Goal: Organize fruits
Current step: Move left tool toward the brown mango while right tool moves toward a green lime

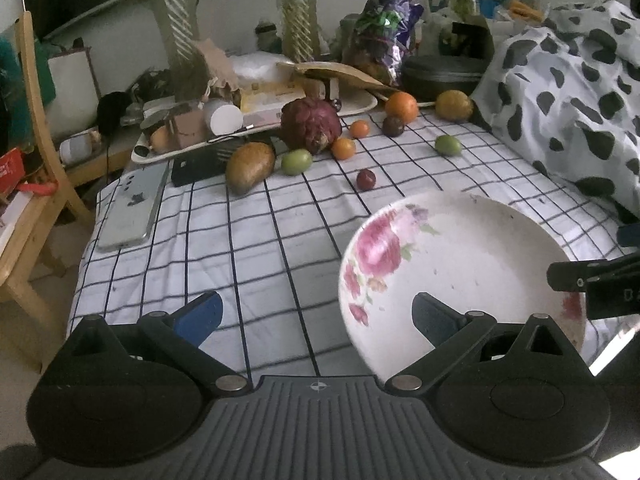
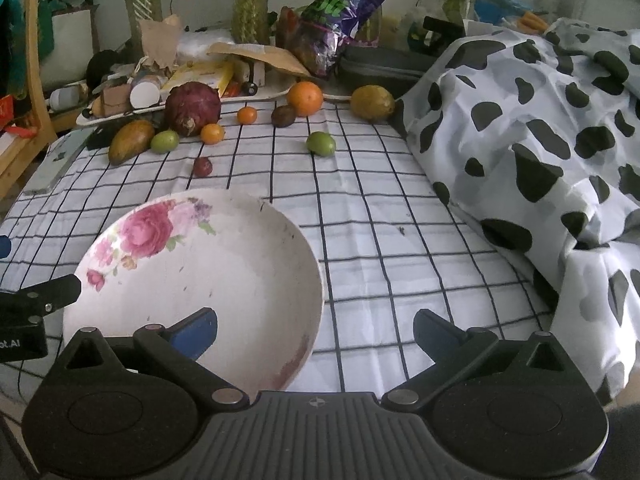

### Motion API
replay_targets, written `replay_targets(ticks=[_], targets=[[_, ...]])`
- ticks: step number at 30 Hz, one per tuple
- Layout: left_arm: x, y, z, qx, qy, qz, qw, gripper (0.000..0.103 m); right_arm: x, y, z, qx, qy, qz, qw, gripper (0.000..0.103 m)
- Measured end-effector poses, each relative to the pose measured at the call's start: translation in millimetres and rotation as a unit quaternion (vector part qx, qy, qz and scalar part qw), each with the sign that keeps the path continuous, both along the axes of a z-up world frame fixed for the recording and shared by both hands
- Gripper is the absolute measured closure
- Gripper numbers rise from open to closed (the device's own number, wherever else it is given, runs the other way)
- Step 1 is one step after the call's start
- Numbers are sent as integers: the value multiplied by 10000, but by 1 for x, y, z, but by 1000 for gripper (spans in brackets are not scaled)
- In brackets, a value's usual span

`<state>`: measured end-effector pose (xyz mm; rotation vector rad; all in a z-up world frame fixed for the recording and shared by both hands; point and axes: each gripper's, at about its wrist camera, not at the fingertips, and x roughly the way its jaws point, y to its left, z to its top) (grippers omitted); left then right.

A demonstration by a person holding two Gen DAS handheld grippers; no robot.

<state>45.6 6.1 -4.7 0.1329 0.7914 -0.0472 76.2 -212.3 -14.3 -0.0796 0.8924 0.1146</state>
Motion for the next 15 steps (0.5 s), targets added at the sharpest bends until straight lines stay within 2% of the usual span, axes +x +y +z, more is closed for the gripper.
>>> replay_targets(ticks=[11,15], targets=[[36,19,-3,-138,-154,-31,9998,0,43,0,-8,-58,-61,138,9999,0],[56,29,-4,-348,10,-74,9994,0,60,-2,-11,86,-104,274,9995,0]])
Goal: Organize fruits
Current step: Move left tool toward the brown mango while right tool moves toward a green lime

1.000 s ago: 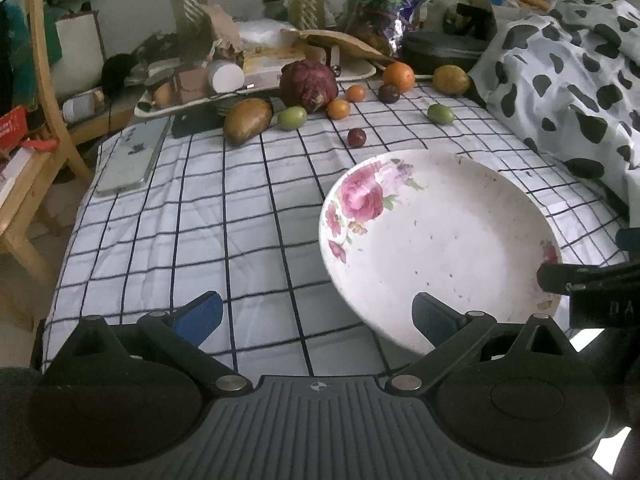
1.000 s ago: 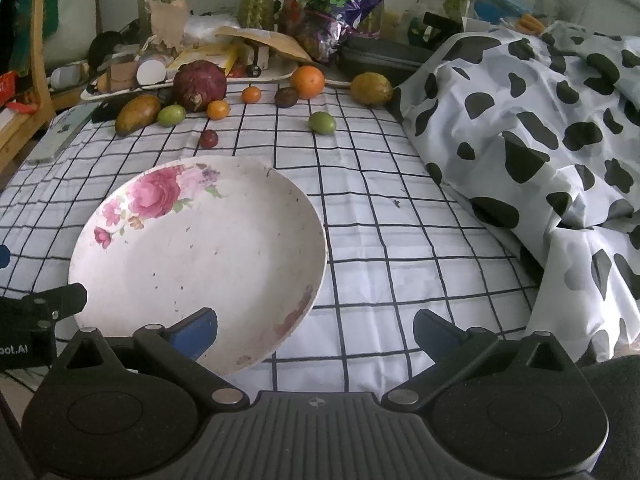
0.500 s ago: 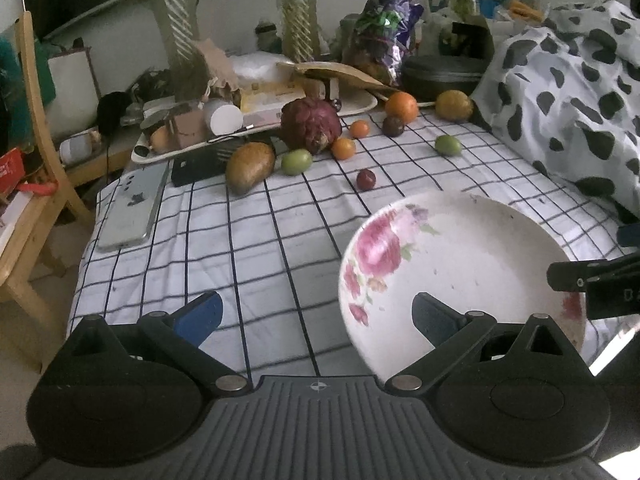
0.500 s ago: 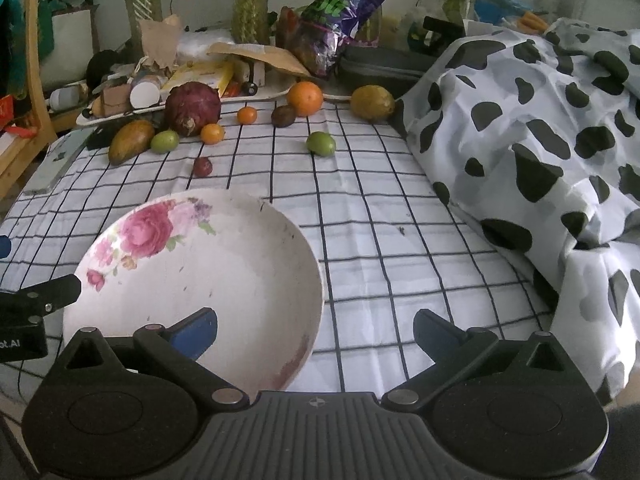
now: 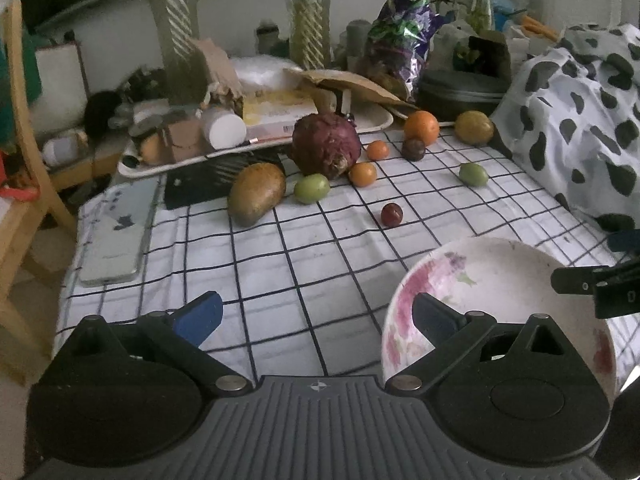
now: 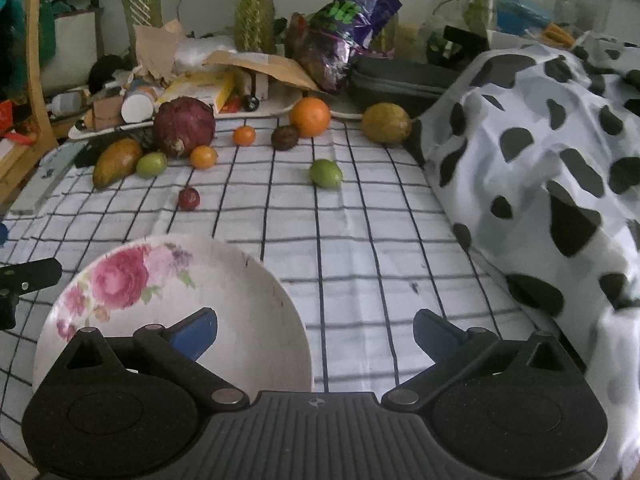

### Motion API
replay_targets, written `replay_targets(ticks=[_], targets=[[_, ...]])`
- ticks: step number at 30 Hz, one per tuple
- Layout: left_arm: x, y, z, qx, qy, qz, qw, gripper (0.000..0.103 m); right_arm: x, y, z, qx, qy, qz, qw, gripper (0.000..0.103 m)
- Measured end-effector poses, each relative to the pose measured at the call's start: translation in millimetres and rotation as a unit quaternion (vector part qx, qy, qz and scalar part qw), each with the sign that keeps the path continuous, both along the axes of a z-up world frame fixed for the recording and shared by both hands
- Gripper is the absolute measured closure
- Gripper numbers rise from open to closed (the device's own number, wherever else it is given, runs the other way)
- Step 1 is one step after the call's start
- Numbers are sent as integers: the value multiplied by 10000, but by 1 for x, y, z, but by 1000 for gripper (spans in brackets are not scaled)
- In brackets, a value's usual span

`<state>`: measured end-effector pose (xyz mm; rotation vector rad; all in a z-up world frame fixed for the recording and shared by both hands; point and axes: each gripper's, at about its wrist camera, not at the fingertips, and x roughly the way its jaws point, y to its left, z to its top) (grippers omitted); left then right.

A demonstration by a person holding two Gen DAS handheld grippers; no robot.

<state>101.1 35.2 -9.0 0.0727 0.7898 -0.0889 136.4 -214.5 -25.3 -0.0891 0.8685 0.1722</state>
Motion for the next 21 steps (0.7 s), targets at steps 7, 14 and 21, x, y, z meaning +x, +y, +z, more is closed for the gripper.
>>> replay_targets(ticks=[7,14,21], targets=[[28,7,-1,132,-81,-10,9999,0,26,-1,2,78,-133,62,9999,0],[57,14,-9,-104,22,-148,9998,0,56,-1,2,196,-99,144,9997,0],[83,23,-14,148,-228,-69,9996,1,84,1,1,105,-180,276,9994,0]])
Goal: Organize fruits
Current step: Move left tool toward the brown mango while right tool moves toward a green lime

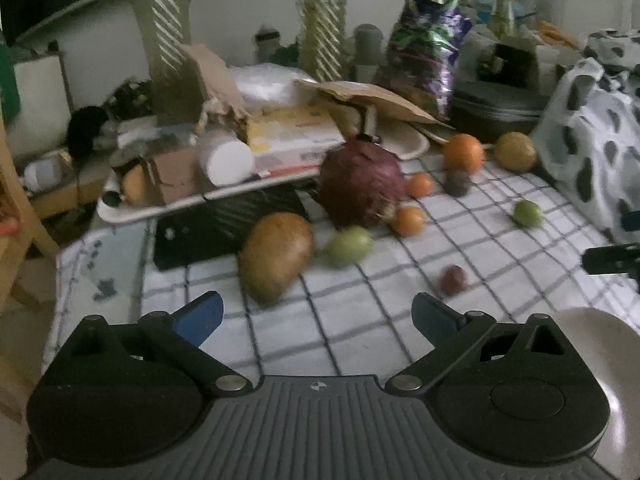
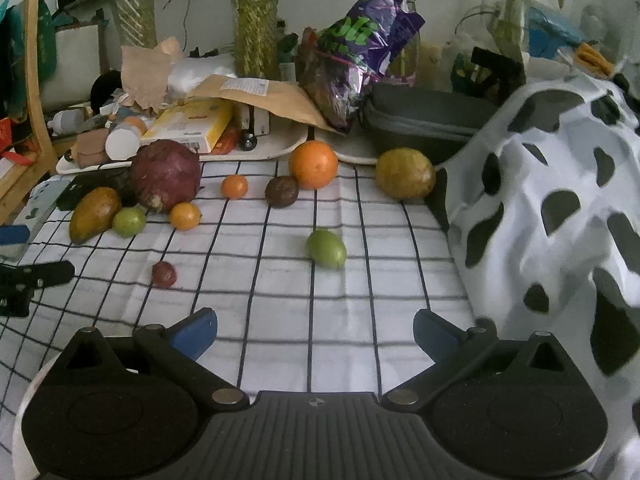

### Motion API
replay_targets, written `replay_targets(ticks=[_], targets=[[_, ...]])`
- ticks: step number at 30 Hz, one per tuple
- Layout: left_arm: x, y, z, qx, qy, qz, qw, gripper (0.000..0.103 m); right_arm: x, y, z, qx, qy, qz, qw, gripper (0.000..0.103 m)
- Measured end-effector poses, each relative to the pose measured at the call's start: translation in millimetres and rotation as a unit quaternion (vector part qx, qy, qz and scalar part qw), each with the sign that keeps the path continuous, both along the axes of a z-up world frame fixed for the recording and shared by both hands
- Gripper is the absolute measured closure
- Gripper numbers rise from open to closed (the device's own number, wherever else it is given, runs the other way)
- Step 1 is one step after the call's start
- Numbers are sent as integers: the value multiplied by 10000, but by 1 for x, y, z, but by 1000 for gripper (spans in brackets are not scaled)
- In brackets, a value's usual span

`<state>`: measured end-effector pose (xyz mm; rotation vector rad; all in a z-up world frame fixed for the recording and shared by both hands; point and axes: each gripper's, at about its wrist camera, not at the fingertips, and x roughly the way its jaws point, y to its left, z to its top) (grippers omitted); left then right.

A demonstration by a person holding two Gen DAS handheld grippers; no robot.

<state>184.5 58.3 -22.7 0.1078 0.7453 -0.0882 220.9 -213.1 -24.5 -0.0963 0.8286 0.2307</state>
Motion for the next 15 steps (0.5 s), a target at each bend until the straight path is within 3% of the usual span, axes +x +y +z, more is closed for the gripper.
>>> replay_targets(ticks=[5,6,7,8,15], targets=[[21,12,-4,-137,-64,88,9998,2,21,5,-4,-202,24,86,9998,0],[25,14,-5,-151,-55,71,9998,7,25,5,-5,-226,27,100,9997,0],[30,16,-7,-145,-35,53,9999,22,29,6,-6,-259,37,110,9996,0],[34,17,-10,-104,22,42,9999,25,32,7,-7,-285,45,125,9995,0],[54,23,-26,93,206,-122,9997,37,54,12,-11,-452,37,194,9988,0]])
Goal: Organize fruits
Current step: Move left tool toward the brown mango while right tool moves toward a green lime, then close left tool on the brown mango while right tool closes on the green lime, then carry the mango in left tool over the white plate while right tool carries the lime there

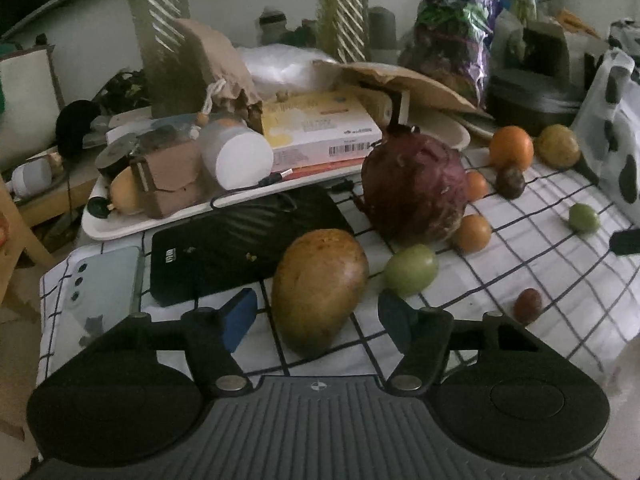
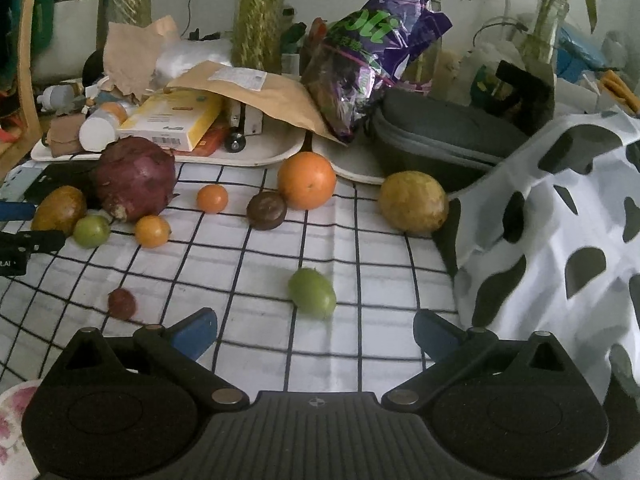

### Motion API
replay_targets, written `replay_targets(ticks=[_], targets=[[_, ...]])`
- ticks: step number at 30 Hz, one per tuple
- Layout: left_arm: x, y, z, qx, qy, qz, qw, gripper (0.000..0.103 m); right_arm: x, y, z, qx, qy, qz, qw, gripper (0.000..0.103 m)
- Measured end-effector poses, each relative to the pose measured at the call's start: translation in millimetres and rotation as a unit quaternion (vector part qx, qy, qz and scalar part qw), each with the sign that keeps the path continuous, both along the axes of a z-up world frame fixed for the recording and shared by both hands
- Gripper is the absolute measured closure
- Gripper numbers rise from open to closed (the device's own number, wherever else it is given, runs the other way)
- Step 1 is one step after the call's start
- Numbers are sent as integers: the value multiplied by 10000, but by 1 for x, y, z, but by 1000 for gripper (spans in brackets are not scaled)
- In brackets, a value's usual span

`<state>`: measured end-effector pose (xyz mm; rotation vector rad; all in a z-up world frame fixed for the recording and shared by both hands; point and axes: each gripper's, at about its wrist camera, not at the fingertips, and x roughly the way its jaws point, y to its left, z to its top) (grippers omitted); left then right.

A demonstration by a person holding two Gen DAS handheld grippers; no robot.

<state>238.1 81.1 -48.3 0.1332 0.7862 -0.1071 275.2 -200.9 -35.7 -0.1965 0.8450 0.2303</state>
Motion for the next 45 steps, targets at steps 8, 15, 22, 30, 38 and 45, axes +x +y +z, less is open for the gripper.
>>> replay_targets(ticks=[8,15,22,30,38,45], targets=[[9,-2,-5,62,-112,-251,9996,49,20,-3,-4,-61,48,17,10000,0],[14,-1,-8,13,-98,-333,9994,51,32,-10,-9,18,73,161,9998,0],[13,0,-6,-51,-76,-289,9995,54,41,-14,-18,321,281,295,9987,27],[9,1,-2,-84,-87,-308,9995,54,44,-9,-26,397,372,494,9973,71],[-5,4,6,-224,-230,-303,9990,55,34,-11,-16,442,213,533,9974,74],[-27,0,21,-408,-442,-329,9976,55,13,-17,-2,632,144,542,9964,74]])
